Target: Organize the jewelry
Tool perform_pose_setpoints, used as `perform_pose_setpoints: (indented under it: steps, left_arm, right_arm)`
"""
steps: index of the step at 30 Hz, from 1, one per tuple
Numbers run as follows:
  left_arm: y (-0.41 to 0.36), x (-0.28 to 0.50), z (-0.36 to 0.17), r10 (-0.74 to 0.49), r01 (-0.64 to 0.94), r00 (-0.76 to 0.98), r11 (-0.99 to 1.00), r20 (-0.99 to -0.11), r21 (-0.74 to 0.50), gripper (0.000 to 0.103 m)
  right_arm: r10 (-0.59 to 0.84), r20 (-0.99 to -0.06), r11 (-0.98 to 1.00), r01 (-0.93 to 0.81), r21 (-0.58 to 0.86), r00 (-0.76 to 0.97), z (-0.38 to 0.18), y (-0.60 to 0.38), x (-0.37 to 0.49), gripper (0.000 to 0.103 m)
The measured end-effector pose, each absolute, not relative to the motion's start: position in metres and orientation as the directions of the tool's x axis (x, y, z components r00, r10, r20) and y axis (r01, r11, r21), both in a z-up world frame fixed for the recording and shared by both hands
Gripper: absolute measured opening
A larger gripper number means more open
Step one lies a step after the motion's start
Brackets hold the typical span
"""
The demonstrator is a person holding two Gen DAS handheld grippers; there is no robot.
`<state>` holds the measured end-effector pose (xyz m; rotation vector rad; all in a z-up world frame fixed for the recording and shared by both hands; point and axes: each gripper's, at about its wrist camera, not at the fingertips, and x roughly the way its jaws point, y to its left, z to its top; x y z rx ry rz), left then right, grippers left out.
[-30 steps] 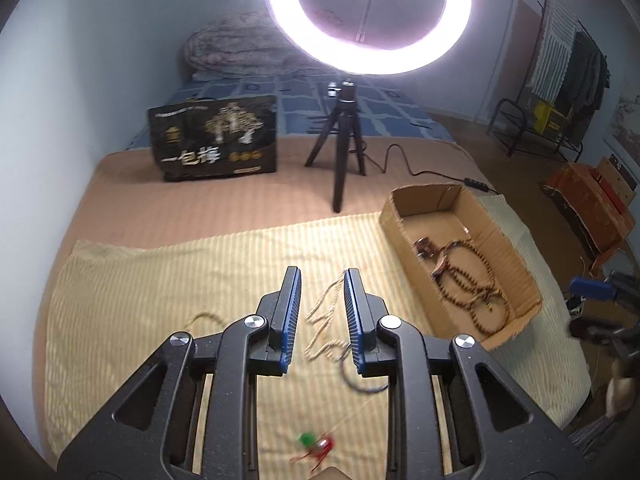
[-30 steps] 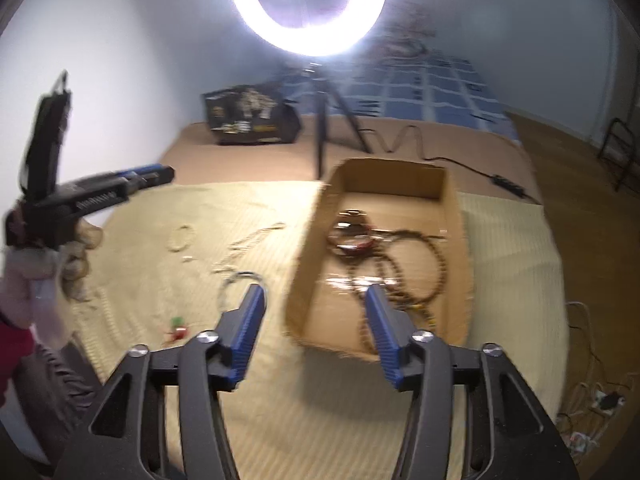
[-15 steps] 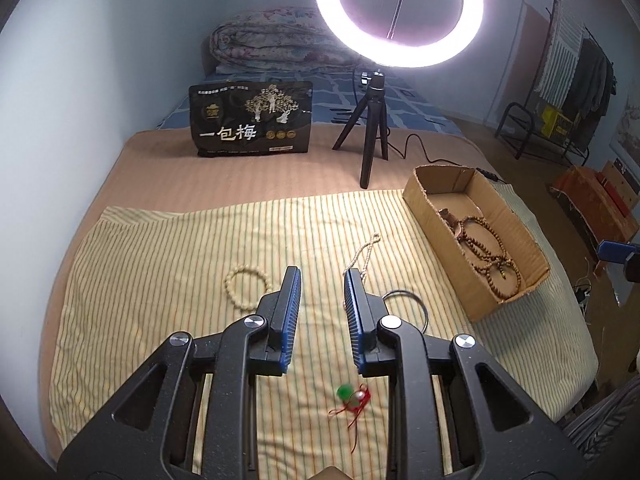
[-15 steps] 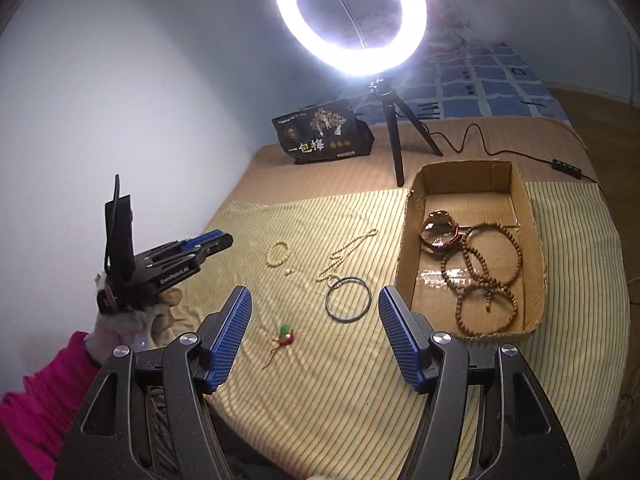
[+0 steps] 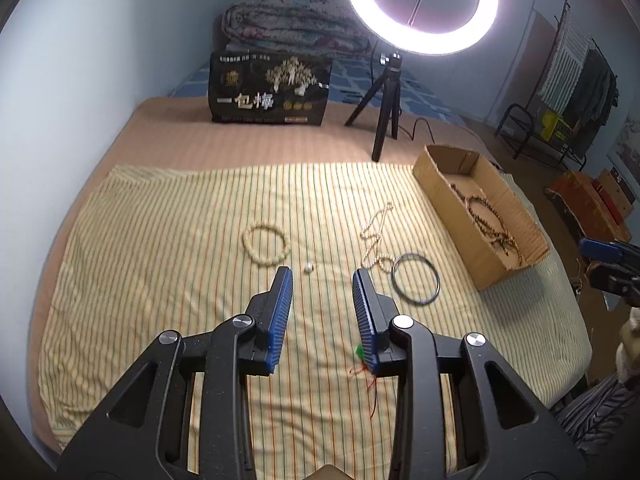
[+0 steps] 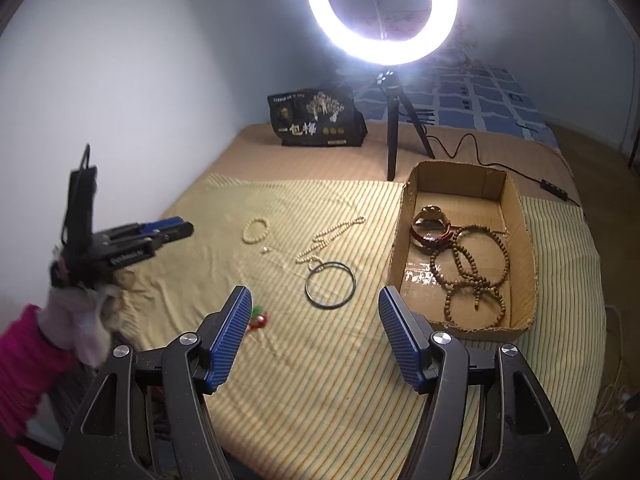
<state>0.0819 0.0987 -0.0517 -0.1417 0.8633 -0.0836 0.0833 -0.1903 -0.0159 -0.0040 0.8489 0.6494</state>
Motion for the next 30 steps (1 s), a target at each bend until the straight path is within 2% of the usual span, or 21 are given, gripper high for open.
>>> perform_pose_setpoints:
  steps: [17,26,28,30]
  left_arm:
    - [0.061,0.072,-0.116,-0.231,0.102,0.482,0.973,-0.845,-0.207,0.031]
    - [0.051,0.071,-0.139,-0.236,0.128,0.421,0.971,-0.876,-0.2,0.031]
    - [0.05,0.072,-0.141,-0.238,0.133,0.413,0.971,-0.879,-0.201,0.031]
    - [0.049,0.074,-0.143,-0.226,0.13,0.417,0.974,-0.88,-0.188,0.031]
  right_arm:
    - [0.491,-0.772,0.785,-0.589,0.191,0.404,-0.082,-0.148,0.084,0.065]
    - [0.455,-0.811,0.763,-0.631,0.141,0.369,-0.106,-0.13,0.089,0.057]
    - [0.446,-0.819,0.762,-0.633,0.136,0.361,-0.111,-0.129,0.092,0.05]
    - [0.441,-0.827,0.761,-0.634,0.138,0.349,-0.116,-0.127,0.094,0.047]
